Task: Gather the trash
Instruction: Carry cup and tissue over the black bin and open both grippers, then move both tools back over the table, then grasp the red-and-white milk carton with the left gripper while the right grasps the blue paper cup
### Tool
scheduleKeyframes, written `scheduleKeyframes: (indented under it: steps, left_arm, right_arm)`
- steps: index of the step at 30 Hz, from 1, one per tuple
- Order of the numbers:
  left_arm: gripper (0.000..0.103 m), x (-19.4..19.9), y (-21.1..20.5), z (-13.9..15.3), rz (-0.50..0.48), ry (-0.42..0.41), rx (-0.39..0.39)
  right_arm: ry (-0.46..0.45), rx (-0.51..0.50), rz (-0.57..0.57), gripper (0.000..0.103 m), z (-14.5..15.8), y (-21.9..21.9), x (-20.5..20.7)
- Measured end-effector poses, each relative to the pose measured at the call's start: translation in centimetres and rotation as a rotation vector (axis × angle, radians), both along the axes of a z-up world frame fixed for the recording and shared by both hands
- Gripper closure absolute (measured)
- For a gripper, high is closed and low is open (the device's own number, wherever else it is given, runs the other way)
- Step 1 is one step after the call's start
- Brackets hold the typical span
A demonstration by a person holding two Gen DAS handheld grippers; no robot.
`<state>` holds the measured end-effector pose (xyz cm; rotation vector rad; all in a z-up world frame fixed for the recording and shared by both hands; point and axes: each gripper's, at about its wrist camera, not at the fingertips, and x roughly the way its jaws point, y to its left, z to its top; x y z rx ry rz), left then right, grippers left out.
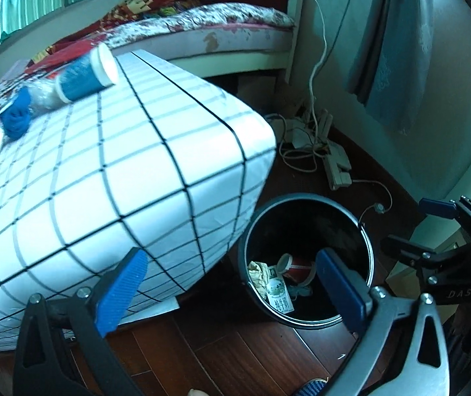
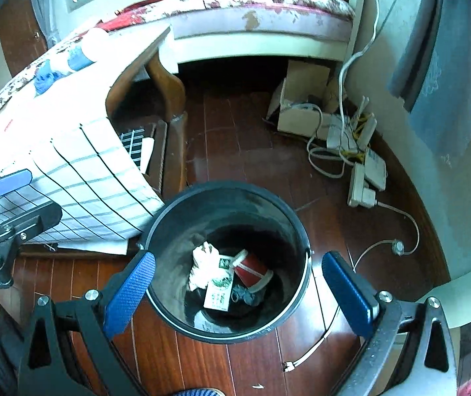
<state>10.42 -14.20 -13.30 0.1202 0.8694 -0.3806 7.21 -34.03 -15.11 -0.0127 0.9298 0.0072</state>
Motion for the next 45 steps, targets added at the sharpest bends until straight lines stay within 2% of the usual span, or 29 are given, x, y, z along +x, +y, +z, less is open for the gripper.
scheduleKeyframes:
  steps: [11, 16, 21, 26, 33, 39, 45]
  left_arm:
    - [0.001, -0.7, 5.7, 3.8, 0.133, -0.082, -0.031]
    - [0.001, -0.9, 10.2, 5.1, 0.218, -0.12, -0.033]
    - [0.001, -0.8, 15.9, 5.7, 0.341, -0.148, -0.003]
    - [0.001, -0.5, 21.5, 5.8, 0.465, -0.156, 0.01]
    - [0.001, 0.7, 28.4, 5.2, 0.587, -0.154, 0.033]
    - [0.001, 2.0, 33.6, 4.4, 0.65, -0.14, 0.012]
    - [0.002, 3.6, 37.1, 3.8, 0.665, -0.118, -0.001]
  right_arm:
    - [-0.114, 0.004, 0.045, 0.001, 5.3, 4.9, 1.0]
    - [-0.149, 0.016, 0.095, 0.001, 6.9, 8.6, 2.1]
    - [-0.166, 0.024, 0.151, 0.001, 7.9, 13.0, 3.7]
    - [-0.169, 0.026, 0.227, 0.001, 8.2, 17.8, 5.5]
    - [-0.157, 0.007, 0.333, 0.001, 7.9, 24.9, 8.6]
    - [-0.134, 0.002, 0.409, 0.001, 7.4, 30.6, 11.5]
    - [-0.12, -0.025, 0.484, 0.001, 6.2, 37.6, 14.5]
